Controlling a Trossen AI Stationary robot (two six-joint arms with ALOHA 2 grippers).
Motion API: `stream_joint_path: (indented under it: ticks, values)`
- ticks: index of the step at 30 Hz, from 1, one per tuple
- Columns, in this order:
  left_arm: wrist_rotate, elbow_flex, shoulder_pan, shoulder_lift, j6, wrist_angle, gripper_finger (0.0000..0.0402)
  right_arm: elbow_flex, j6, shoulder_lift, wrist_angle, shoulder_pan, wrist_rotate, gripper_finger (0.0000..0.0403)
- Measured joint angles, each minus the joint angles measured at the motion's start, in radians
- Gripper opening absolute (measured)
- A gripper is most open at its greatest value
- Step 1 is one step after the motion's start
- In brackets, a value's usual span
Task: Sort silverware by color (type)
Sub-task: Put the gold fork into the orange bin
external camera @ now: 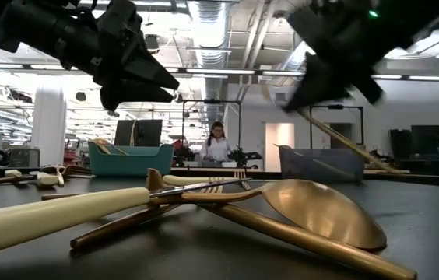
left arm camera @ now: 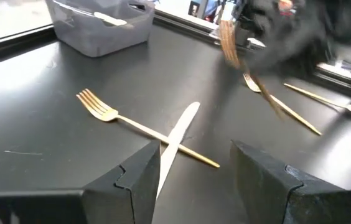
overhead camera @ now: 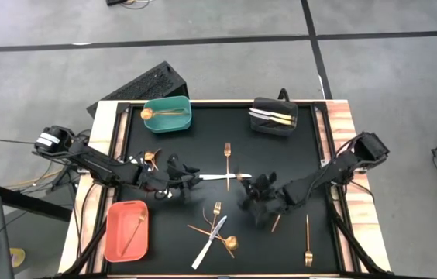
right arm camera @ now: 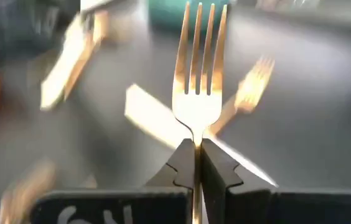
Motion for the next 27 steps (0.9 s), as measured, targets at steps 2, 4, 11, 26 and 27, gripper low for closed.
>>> stream_joint_path:
  ticks: [2,4,11,26,27]
  values:
    - [0.002,0.0,-0.002,0.004,0.0,0.008,0.0178,0.002,-0.121,-0.012,0.14,-0.023,0.119,0.0036]
    - [-0.007,0.0,0.0,0.009,0.025,0.052,0.0178,0.002,-0.252,-0.016,0.263,-0.044,0.181,0.0036]
    - [0.03,0.0,0.059,0.014,0.235,0.288,0.0178,0.001,-0.565,-0.016,0.634,-0.139,0.095,0.0036]
    - [0.376,0.001,0.136,0.014,0.406,0.509,0.0178,0.001,-0.882,-0.016,1.016,-0.27,-0.739,0.0036]
    - [0.384,0.001,0.136,0.014,0.414,0.525,0.0178,0.001,-0.885,-0.016,1.023,-0.277,-0.762,0.0036]
